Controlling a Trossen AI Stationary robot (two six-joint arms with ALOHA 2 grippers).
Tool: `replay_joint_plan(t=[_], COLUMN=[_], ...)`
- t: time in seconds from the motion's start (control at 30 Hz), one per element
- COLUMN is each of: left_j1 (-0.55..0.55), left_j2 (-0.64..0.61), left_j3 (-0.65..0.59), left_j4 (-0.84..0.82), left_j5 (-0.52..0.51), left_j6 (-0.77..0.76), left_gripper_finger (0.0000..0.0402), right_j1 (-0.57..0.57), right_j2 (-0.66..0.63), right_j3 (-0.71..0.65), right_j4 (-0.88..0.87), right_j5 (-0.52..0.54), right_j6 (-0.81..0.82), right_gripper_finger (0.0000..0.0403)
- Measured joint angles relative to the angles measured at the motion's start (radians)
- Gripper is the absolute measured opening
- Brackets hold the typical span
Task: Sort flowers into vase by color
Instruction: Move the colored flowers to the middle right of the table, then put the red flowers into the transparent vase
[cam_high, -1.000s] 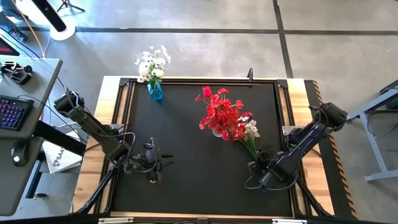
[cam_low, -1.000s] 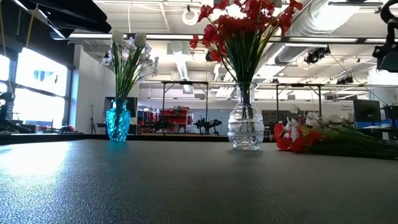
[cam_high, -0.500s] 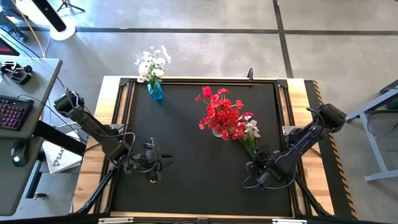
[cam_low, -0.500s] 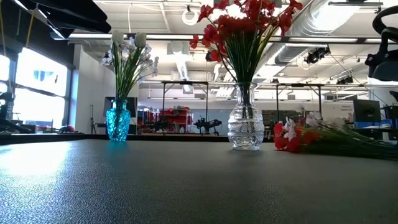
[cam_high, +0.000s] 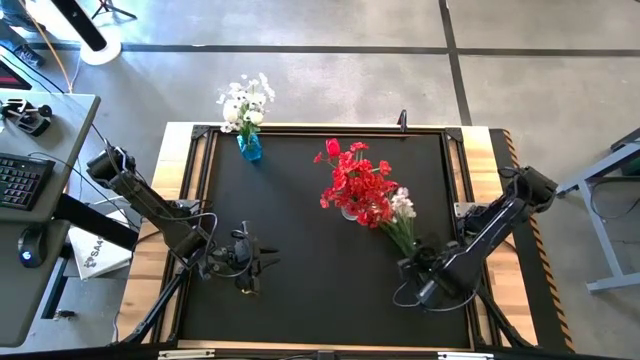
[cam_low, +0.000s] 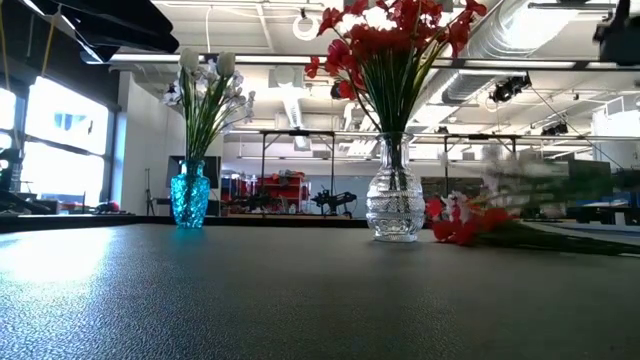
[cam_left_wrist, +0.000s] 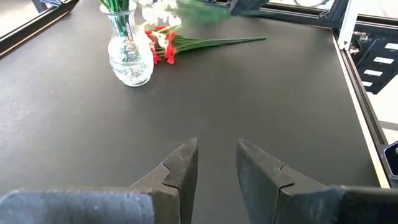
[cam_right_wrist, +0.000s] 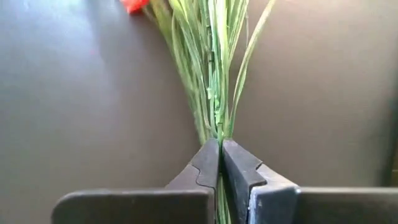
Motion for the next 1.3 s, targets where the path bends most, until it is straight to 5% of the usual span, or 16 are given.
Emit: replay_joint_plan(t=[0.23,0.63,0.9,1.07,1.3], left_j1=[0.0,0.0,0.0,0.0,0.0], left_j2=[0.0,0.0,0.0,0.0,0.0], left_j3=[0.0,0.0,0.0,0.0,0.0], left_j4=[0.0,-0.005,-0.005,0.0,0.0], left_j5=[0.0,0.0,0.0,0.0,0.0], left_j6=[0.0,0.01,0.003,0.0,0.0], left_gripper_finger=[0.0094,0.0094,0.0094,0.0094,0.0094], right_j1=[0.011,-0.123,-0.119,-0.12,-0.16], right_j2=[0.006,0.008,-0.067,-0.103,-0.067], right_j3=[0.108,-0.133,-0.1,-0.089,-0.158], right_j4=[-0.318,-0.191,-0.153,0.108,0.305], right_j5=[0.005,-0.08,-0.123,-0.075,0.033], right_j6=[0.158,0.082,-0.074,-0.376,-0.547], right_gripper_finger=[0.0002,0.0006,0.0117,0.0186,0.0202])
